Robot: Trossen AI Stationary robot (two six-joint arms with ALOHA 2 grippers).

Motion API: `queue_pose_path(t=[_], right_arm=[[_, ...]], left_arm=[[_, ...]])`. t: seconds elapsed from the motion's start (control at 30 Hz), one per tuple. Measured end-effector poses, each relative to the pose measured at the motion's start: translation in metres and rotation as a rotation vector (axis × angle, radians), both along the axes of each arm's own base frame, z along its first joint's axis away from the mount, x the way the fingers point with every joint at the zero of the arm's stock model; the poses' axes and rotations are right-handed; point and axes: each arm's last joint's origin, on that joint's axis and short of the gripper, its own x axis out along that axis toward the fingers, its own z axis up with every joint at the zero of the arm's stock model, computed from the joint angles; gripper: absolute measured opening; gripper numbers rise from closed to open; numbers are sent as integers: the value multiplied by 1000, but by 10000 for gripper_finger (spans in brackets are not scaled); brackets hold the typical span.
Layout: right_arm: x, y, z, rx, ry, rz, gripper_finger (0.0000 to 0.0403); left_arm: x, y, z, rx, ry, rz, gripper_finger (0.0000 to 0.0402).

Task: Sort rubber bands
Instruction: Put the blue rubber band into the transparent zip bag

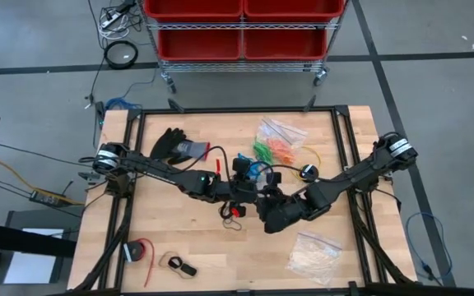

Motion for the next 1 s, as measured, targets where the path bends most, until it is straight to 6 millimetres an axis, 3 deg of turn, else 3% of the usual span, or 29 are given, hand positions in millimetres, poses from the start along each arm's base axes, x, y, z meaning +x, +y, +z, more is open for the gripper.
queue_pose_path(t=[0.3, 0.73, 1.0], right_arm=[[-7, 1, 9, -66, -14, 14, 159], [-6, -29, 0, -51, 125, -69, 149], [0, -14, 8, -62, 28, 32, 139]], left_arm=[[0, 0, 0, 0, -1, 0, 60], [0, -1, 0, 0, 1, -3, 60], [-1, -1, -1, -9, 18, -16, 60]])
